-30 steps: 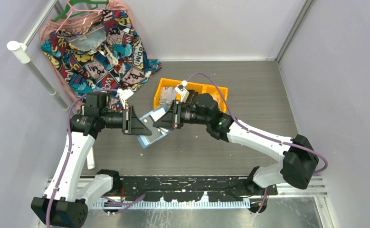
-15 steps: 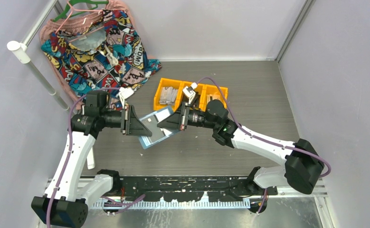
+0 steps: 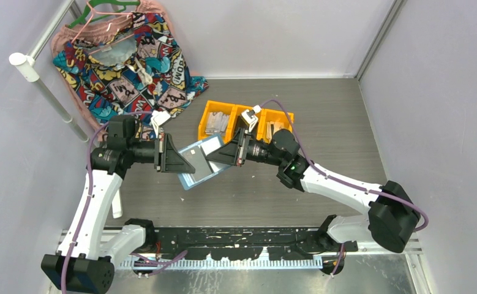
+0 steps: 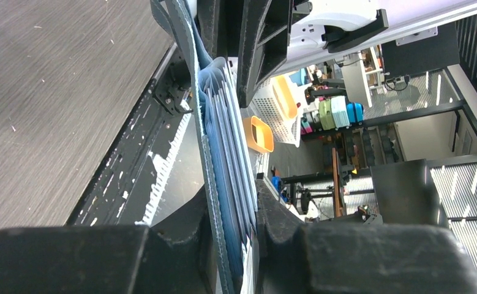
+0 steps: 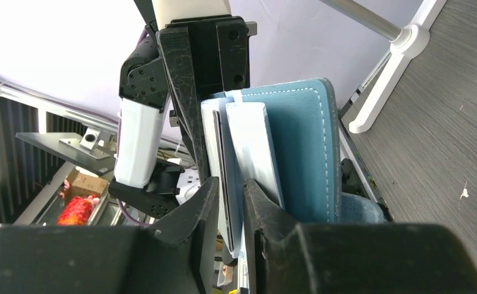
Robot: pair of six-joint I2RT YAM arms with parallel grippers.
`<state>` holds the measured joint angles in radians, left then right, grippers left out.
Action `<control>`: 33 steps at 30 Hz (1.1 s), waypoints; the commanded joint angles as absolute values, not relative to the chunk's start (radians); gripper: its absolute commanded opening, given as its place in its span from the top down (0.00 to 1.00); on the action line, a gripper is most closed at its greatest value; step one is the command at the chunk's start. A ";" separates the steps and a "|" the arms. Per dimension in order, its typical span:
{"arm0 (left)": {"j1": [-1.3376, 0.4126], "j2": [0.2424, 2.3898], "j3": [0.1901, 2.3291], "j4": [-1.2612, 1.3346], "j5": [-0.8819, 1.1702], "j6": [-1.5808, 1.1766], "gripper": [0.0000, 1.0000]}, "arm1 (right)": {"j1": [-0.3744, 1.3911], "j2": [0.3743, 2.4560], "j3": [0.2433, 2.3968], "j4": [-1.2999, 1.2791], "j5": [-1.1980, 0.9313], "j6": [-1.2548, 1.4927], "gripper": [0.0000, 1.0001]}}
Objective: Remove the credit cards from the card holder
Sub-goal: Remove the credit card from the card holder.
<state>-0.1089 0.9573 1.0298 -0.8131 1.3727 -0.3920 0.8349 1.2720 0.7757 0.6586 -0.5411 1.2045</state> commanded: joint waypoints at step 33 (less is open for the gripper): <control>-0.106 0.910 1.069 -0.783 1.424 -0.424 0.95 | 0.782 1.214 0.741 0.720 -0.515 1.278 0.92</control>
<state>-0.1078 0.9360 1.0302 -0.8272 1.3861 -0.3923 0.7765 1.2251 0.7177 0.6842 -0.5064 1.2713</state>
